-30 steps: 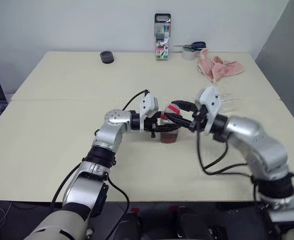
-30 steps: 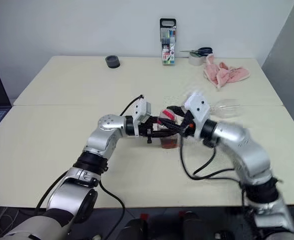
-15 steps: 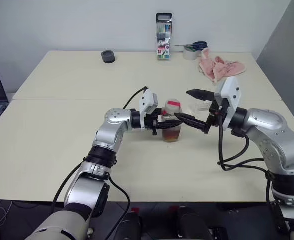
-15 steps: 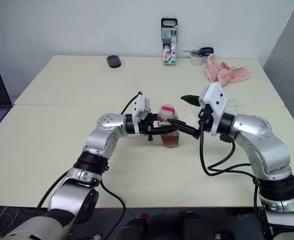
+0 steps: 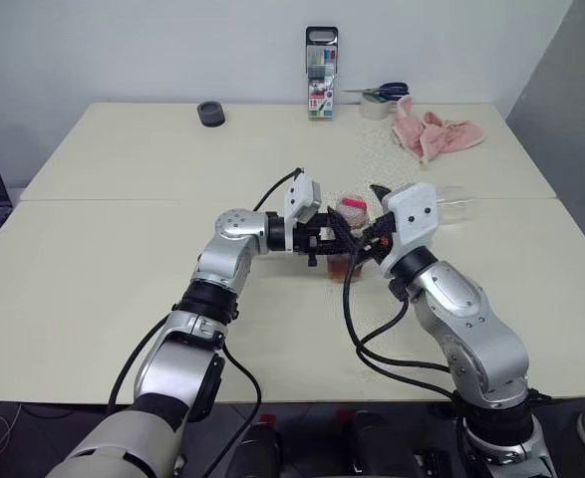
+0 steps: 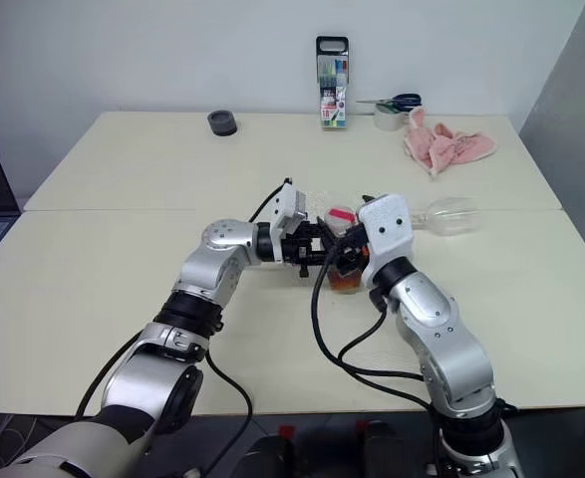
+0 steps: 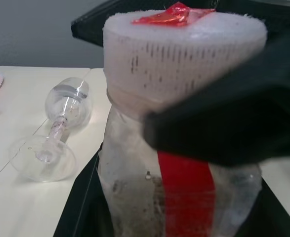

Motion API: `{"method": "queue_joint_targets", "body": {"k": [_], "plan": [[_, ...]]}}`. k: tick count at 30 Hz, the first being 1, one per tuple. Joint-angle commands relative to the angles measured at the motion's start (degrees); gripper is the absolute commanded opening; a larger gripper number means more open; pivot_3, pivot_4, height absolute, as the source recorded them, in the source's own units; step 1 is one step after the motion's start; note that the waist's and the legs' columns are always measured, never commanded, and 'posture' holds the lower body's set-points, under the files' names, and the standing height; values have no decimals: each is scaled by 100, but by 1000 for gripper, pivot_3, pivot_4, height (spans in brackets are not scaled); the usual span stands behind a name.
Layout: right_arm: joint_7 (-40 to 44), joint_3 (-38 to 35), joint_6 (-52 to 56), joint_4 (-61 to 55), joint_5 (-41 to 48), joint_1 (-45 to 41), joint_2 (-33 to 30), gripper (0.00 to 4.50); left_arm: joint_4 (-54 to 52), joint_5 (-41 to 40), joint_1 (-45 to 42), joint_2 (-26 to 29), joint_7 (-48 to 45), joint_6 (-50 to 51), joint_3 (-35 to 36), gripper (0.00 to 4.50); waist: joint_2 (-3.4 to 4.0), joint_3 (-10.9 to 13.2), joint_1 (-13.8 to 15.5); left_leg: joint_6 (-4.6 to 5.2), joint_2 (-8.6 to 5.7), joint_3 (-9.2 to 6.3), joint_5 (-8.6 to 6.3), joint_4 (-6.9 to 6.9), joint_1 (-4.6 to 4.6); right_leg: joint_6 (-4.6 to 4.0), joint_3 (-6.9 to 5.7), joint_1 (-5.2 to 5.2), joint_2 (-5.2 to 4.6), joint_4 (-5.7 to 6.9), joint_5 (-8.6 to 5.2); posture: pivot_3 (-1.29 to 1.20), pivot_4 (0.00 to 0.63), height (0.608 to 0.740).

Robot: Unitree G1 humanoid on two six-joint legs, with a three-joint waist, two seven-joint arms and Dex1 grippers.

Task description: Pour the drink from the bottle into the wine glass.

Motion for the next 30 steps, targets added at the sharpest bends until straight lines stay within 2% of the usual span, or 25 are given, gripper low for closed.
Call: {"method": "queue_joint_targets", "body": {"k": [1,5,6,9,13,17,20,22,24,26,30], "plan": [[-172,-66,-198,-137,-163,-133,142,4222,-63,-11,-189,-39,-62,-176,19,1779,0,0,0,1,0,0,0,0,0,0,0,0,0,0,0,0,150,740],[-167,-6,-103,-149,-218,-156,227,4222,-23,27,-166,-23,-62,-244,6,1779,0,0,-1,3,1,0,-2,0,1,0,0,0,1,1,0,0,150,740],[-159,4,-97,-159,-228,-156,245,4047,-6,43,-164,-17,-61,-269,3,1779,0,0,-1,3,0,-1,-2,0,1,0,0,0,1,1,0,0,150,740],[-136,43,-93,-188,-287,-171,263,3335,63,86,-167,-4,-30,-325,13,1779,0,0,-3,6,1,0,-3,0,1,0,0,0,1,1,0,0,150,740],[-108,123,-67,-230,-319,-179,265,1946,141,166,-155,16,-11,-458,-1,1779,0,0,-2,13,0,0,-7,0,1,0,0,0,0,0,0,0,150,740],[29,143,-44,-268,-241,-189,206,1935,213,224,-148,40,-37,-573,-24,1779,0,0,-2,14,0,-1,-8,0,1,0,-1,0,0,1,0,0,150,740],[546,21,-30,-245,105,-289,-21,1935,235,240,-141,54,-101,-598,-42,1779,0,0,-2,15,0,-1,-8,0,0,0,-1,0,0,0,0,0,150,740],[1651,-219,-239,12,610,-498,-678,1935,225,225,-145,102,-255,-579,-74,1779,0,0,-2,18,0,-1,-10,1,0,0,-1,0,0,0,0,0,150,740],[3228,-593,-499,621,1302,-841,-1565,1935,223,237,-153,203,-488,-631,-127,1778,-1,1,-2,20,-4,2,-11,3,1,0,-1,5,0,-3,0,0,150,740],[4009,-754,-425,1049,1785,-1116,-2064,1935,228,217,-164,263,-594,-646,-131,1777,-1,1,-4,21,-5,1,-12,2,5,0,-5,11,-1,-6,0,0,150,740],[4191,-861,-115,1238,2305,-1244,-2200,1935,222,156,-208,288,-622,-581,-83,1775,-1,1,-15,22,2,-1,-12,-4,6,-1,-6,9,4,-5,0,0,150,740]]}}
